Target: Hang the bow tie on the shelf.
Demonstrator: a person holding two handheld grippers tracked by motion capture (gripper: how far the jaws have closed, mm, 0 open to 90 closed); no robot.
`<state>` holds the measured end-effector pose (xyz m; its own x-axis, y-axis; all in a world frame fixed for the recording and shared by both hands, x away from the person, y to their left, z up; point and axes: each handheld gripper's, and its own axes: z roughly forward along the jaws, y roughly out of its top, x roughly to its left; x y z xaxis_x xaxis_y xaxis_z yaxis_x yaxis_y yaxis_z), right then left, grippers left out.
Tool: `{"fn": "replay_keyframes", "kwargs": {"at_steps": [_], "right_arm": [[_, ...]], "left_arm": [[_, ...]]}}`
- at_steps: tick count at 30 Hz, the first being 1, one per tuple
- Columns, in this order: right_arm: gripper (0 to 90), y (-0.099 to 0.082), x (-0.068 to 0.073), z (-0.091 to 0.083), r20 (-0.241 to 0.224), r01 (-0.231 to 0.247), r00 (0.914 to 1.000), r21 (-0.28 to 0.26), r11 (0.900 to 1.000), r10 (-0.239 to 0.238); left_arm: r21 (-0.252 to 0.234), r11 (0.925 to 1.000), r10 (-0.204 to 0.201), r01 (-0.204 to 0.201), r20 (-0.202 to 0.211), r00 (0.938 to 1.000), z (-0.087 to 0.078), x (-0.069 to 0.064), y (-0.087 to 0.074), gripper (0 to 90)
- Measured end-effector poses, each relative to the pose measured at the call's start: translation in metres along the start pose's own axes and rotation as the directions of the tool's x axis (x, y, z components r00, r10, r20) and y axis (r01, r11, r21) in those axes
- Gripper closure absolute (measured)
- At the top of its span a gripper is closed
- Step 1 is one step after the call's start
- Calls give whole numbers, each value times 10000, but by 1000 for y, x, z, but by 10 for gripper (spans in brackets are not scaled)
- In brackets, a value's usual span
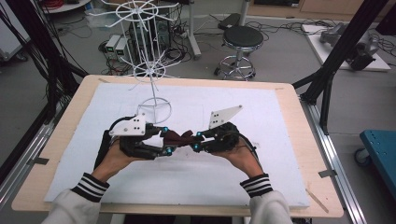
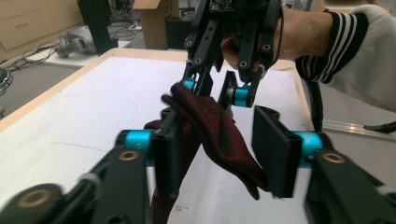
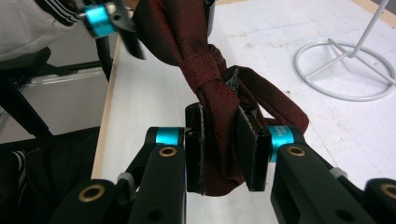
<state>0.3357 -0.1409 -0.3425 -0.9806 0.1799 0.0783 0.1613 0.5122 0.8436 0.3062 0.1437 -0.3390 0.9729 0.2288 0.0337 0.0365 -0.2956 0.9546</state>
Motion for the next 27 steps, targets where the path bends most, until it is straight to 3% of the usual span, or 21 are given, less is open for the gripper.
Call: {"fn": "replay_keyframes", "kwargs": {"at_steps": [4,8,15,17,18,19,20,21,22,23,25,27], "right_arm": [[748,0,0,0,40,25,10000,-5,10000,-25],[745,0,1,-1,75,81,9999,20,10000,-82],[729,0,1,-1,179,179,9997,-38,9998,-178],[611,0,1,-1,276,207,9994,-113,9997,-204],[611,0,1,-1,276,207,9994,-113,9997,-204],[458,0,2,-1,526,98,9986,-137,9999,-90],[138,-1,3,0,1029,241,9944,-72,9997,-232],[52,-1,5,1,1241,299,9918,-38,9995,-292],[52,-1,5,1,1241,299,9918,-38,9995,-292],[8,-1,6,1,1699,494,9844,-123,9987,-466],[7,-2,7,-2,1999,336,9796,-664,9972,-197],[7,-3,8,-4,2069,322,9783,-825,9961,-145]], "left_arm": [[-57,9999,103,-104,-67,9999,-1,0,0,625],[-42,9999,115,-116,-242,9996,0,-3,1,807],[-110,9999,49,-54,-427,9991,-1,-3,2,834],[-182,9998,29,-37,-438,9990,-2,-4,2,834],[-167,9998,63,-71,-499,9987,-2,-4,2,834],[-158,9998,99,-108,-540,9985,-3,-4,2,835],[-134,9999,92,-99,-577,9983,-3,-3,2,835],[-107,9999,119,-125,-575,9983,-4,-3,2,835],[-145,9999,74,-83,-607,9981,-4,-3,2,835],[-120,9999,76,-83,-590,9982,-5,-2,2,835],[-122,9999,63,-71,-656,9978,-6,-2,2,835],[-121,9999,38,-46,-664,9978,-6,-2,2,837]]}}
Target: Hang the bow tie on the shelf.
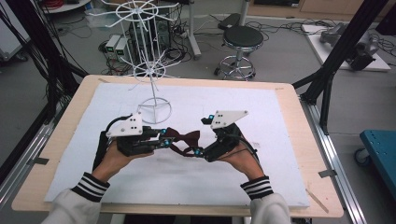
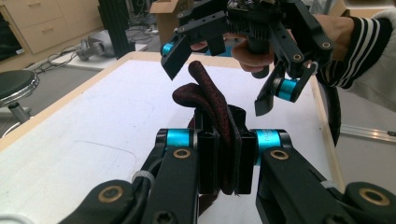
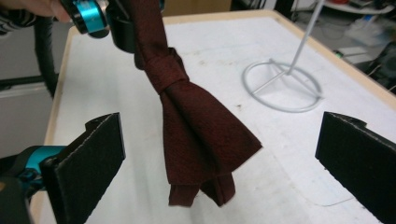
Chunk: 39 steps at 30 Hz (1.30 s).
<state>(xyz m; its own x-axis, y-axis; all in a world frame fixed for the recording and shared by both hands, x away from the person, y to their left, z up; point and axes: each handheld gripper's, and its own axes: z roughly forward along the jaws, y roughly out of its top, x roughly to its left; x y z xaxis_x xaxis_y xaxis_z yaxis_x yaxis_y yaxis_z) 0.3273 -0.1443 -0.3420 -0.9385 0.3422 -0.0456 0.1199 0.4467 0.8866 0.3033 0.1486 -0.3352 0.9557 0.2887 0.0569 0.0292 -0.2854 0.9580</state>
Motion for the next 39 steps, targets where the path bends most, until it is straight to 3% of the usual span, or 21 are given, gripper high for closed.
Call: {"fn": "replay_keyframes", "kwargs": {"at_steps": [5,10,14,15,16,19,20,28,29,31,33,35,38,39], "right_arm": [[6,-2,1,-7,226,-195,9995,-264,9995,201],[7,-11,2,-23,658,-472,9964,-1036,9935,542],[7,-18,4,-30,929,-543,9935,-1175,9916,654],[7,-20,5,-33,1085,-665,9911,-977,9930,770],[7,-22,7,-38,1217,-574,9898,-1372,9889,743],[7,-26,8,-42,1277,-679,9877,-1680,9835,900],[7,-31,10,-45,1546,-659,9834,-1845,9806,952],[7,-50,13,-56,2151,-837,9670,-2368,9679,1362],[7,-56,14,-59,2457,-781,9593,-2440,9666,1396],[7,-58,15,-60,2513,-832,9565,-2520,9641,1483],[7,-68,16,-63,2888,-827,9438,-2640,9610,1606],[7,-71,17,-64,2940,-901,9404,-2691,9589,1709],[7,-83,18,-67,3352,-883,9230,-2940,9517,1892],[7,-85,18,-68,3372,-928,9207,-2996,9495,1964]], "left_arm": [[-62,10000,-62,61,-153,9999,-3,2,1,838],[-361,9989,-305,288,-486,9984,-14,6,3,838],[-513,9979,-431,396,-690,9967,-22,10,6,838],[-531,9979,-405,367,-727,9965,-24,11,7,838],[-586,9977,-384,339,-787,9962,-27,13,9,838],[-697,9969,-407,355,-739,9964,-31,15,12,838],[-744,9966,-411,349,-834,9957,-33,16,15,838],[-771,9967,-322,239,-1089,9935,-40,24,29,838],[-773,9967,-326,238,-1142,9929,-41,27,32,838],[-736,9971,-300,213,-1187,9925,-41,29,34,838],[-710,9973,-290,201,-1265,9915,-42,31,37,838],[-665,9976,-264,174,-1371,9902,-42,34,40,838],[-576,9982,-278,191,-1539,9877,-43,38,44,838],[-559,9982,-285,198,-1592,9868,-44,40,45,838]]}}
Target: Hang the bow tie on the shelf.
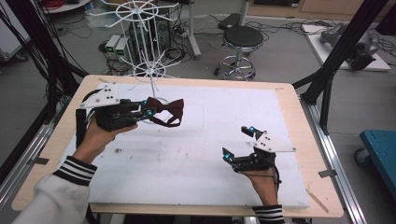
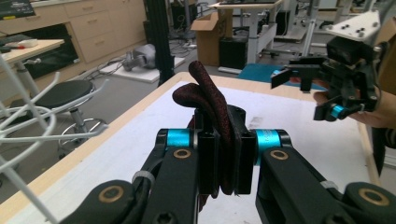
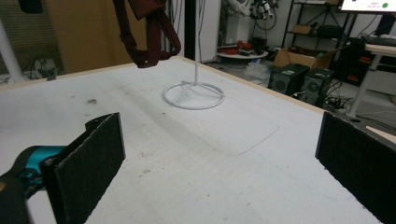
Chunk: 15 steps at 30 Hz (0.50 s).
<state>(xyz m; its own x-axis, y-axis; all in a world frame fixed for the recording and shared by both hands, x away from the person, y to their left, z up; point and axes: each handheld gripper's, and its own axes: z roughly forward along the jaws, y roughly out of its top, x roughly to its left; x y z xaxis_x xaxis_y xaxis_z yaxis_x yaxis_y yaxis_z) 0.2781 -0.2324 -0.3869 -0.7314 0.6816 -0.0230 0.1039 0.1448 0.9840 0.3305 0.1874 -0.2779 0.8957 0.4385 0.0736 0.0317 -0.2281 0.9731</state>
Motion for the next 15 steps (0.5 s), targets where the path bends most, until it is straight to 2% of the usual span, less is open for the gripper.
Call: {"fn": "replay_keyframes", "kwargs": {"at_steps": [2,6,7,15], "right_arm": [[7,-3,-1,-2,171,49,9998,-21,10000,-48],[7,-10,-3,-8,354,-157,9992,-147,9998,162],[7,-13,-3,-9,362,-278,9989,-229,9993,287],[7,-24,-4,-13,682,-280,9972,-301,9992,300]], "left_arm": [[26,10000,-14,14,-103,9999,0,4,2,838],[72,9999,-121,124,-346,9993,0,13,8,837],[72,9999,-121,124,-346,9993,0,13,8,837],[188,9998,-53,65,-633,9980,6,21,18,837]]}}
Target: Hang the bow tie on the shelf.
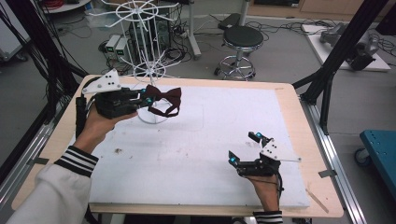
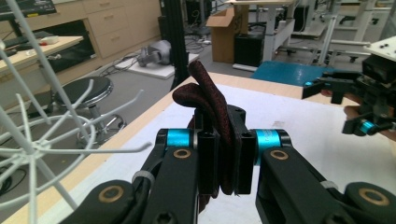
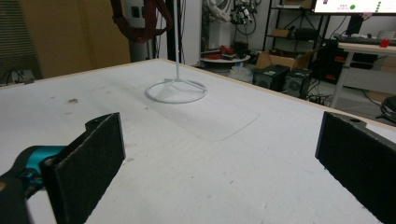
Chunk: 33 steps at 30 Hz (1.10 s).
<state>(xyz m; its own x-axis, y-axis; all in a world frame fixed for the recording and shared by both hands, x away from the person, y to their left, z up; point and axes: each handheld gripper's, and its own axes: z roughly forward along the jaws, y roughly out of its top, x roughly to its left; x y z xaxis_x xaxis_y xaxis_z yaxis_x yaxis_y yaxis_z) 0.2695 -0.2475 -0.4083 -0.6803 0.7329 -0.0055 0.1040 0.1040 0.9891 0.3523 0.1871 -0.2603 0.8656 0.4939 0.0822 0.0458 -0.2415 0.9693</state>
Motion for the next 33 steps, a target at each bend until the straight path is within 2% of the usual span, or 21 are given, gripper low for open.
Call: {"fn": "replay_keyframes", "kwargs": {"at_steps": [8,17,25,33], "right_arm": [[7,-12,1,-4,292,88,9995,-536,9985,-72],[7,-21,-1,-8,753,459,9964,-956,9944,-388],[7,-24,-4,-8,925,434,9951,-962,9944,-345],[7,-30,-9,-12,985,85,9951,-1140,9934,28]], "left_arm": [[134,9998,-157,162,-366,9992,3,13,6,837],[639,9975,-265,311,-729,9970,10,27,11,836],[1090,9927,-402,513,-1019,9940,18,35,13,837],[1482,9859,-579,774,-1319,9896,26,42,7,836]]}}
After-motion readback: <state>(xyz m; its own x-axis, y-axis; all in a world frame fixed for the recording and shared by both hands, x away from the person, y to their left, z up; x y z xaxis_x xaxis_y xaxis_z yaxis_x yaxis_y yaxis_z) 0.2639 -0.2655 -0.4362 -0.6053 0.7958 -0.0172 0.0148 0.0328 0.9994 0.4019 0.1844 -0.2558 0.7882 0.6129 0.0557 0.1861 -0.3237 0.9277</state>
